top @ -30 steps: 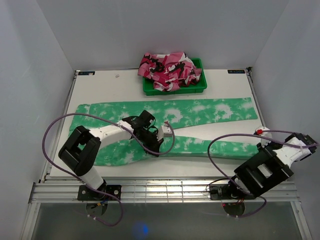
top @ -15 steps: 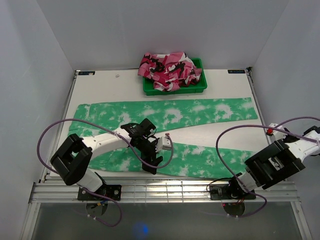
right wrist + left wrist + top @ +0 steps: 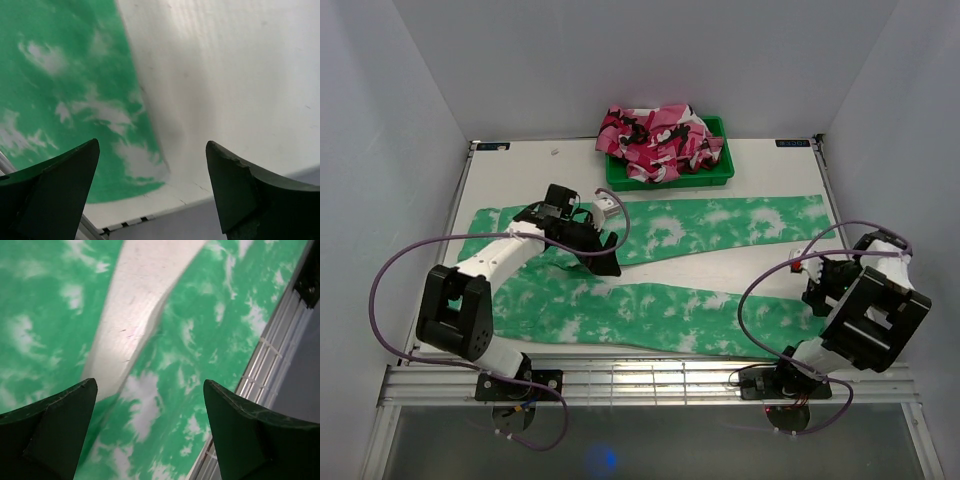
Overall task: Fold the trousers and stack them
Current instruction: Flatten the trousers out
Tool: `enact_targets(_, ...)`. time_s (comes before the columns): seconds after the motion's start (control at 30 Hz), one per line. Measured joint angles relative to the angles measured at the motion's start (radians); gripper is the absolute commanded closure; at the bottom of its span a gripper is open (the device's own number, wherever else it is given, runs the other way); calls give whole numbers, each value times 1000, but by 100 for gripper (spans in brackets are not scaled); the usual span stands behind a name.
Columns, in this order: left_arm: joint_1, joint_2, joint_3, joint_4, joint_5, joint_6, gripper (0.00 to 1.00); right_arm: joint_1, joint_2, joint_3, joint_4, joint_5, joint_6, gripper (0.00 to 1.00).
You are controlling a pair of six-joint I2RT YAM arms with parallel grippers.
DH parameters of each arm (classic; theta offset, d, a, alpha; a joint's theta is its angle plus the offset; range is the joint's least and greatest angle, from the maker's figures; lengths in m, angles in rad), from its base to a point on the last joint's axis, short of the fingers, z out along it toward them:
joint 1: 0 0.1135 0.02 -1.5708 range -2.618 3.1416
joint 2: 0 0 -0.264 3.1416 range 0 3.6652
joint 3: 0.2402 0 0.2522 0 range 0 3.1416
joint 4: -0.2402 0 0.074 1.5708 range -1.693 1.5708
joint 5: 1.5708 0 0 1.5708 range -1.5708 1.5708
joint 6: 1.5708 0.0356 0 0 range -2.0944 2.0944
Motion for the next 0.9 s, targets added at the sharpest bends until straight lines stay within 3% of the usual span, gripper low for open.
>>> enact_targets(0.1, 75, -18, 4, -14, -17, -13, 2, 50, -39, -144, 79, 57, 4, 39)
enact_targets(0.13, 98, -26, 3, -28, -26, -16, 2, 63, -50, -179, 101, 74, 8, 56)
enact_targets(0.23, 183, -55, -8, -71, -51, -11, 2, 93, -73, -220, 153, 108, 30, 92)
enact_targets(0.43, 501, -128, -63, -166, -113, 67, 3, 116, -21, -84, 251, 114, 135, 92)
enact_targets(0.47, 559, -139, -71, -179, -124, 90, 3, 117, -8, -42, 269, 109, 150, 86)
enact_targets(0.5, 607, -148, -80, -191, -138, 112, 3, 119, 0, -9, 283, 107, 165, 74)
enact_targets(0.53, 630, -155, -89, -200, -153, 132, 3, 122, 6, 24, 301, 106, 179, 37)
enact_targets(0.57, 668, -161, -103, -204, -167, 154, 3, 130, 5, 44, 327, 111, 193, 13)
enact_targets(0.6, 686, -164, -119, -210, -180, 177, 3, 135, 1, 47, 349, 123, 200, 2)
enact_targets(0.7, 717, -164, -182, -210, -225, 235, 3, 153, -16, 1, 386, 150, 208, 5)
enact_targets(0.83, 733, -163, -264, -192, -286, 294, 5, 163, -22, -28, 330, 155, 235, 25)
enact_targets(0.9, 737, -149, -289, -174, -311, 319, 7, 163, -20, -28, 296, 156, 247, 30)
